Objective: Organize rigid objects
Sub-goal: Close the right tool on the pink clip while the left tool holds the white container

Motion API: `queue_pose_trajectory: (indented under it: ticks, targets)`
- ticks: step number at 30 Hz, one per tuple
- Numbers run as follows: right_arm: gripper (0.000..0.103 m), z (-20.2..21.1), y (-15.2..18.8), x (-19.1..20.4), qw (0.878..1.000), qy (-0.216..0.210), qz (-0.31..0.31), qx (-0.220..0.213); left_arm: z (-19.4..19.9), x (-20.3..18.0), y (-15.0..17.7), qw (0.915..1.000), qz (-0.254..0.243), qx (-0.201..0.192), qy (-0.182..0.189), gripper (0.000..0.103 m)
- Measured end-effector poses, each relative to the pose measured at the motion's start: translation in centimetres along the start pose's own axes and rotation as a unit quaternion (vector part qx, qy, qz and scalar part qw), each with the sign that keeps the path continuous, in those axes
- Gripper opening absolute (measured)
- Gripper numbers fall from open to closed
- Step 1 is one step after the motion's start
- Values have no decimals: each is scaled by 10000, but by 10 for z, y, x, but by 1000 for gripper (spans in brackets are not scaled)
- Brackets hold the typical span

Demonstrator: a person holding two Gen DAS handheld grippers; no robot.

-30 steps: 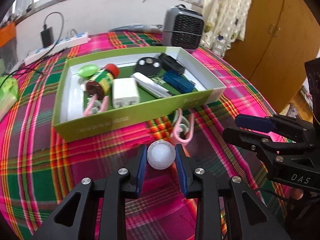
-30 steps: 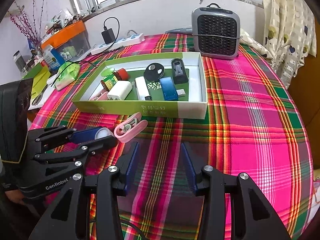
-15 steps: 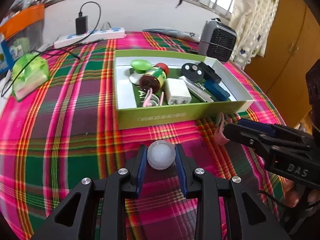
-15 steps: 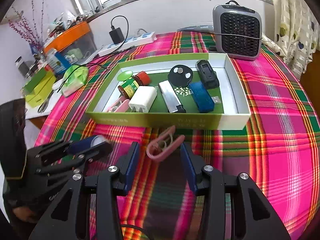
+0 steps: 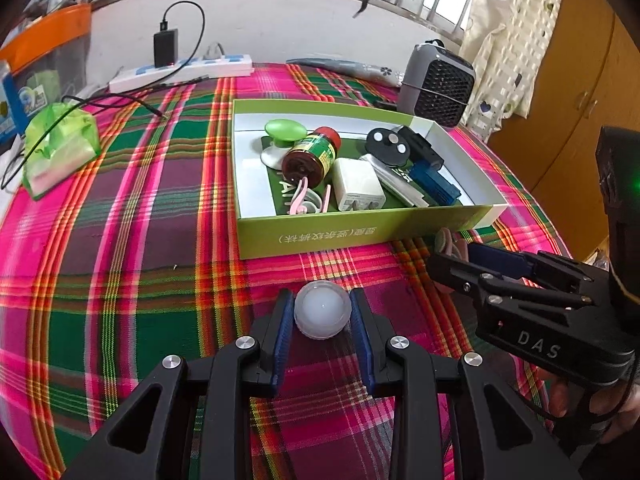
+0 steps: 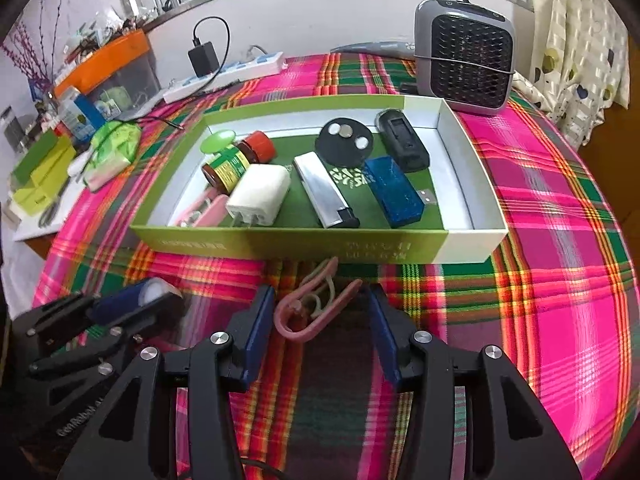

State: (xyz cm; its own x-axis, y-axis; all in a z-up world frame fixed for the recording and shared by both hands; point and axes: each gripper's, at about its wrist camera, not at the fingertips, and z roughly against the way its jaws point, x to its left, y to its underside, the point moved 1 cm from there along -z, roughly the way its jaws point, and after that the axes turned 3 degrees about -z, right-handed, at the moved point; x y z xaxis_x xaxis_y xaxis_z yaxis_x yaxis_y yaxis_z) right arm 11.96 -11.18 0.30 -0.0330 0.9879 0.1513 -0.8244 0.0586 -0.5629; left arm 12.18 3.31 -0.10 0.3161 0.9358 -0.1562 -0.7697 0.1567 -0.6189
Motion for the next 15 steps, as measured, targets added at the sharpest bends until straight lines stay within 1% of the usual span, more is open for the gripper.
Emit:
queue_pose_trajectory:
  ticks: [3,6,12,15]
  targets:
    - [48,0,3,-2,9997,219,108,1,0,0,0,10000,-4,-1,-1,28]
    - [48,2,6,-6,9994,302,162,-28,0,0,0,10000,-3,2,-3,28]
    - [48,8,12,-19,9993,329,145,-95,-1,0,0,10000,-5,0,-21,28]
    - [48,8,11,-21,9994,264,187,-118,-1,0,1,10000,-4,1,-39,28]
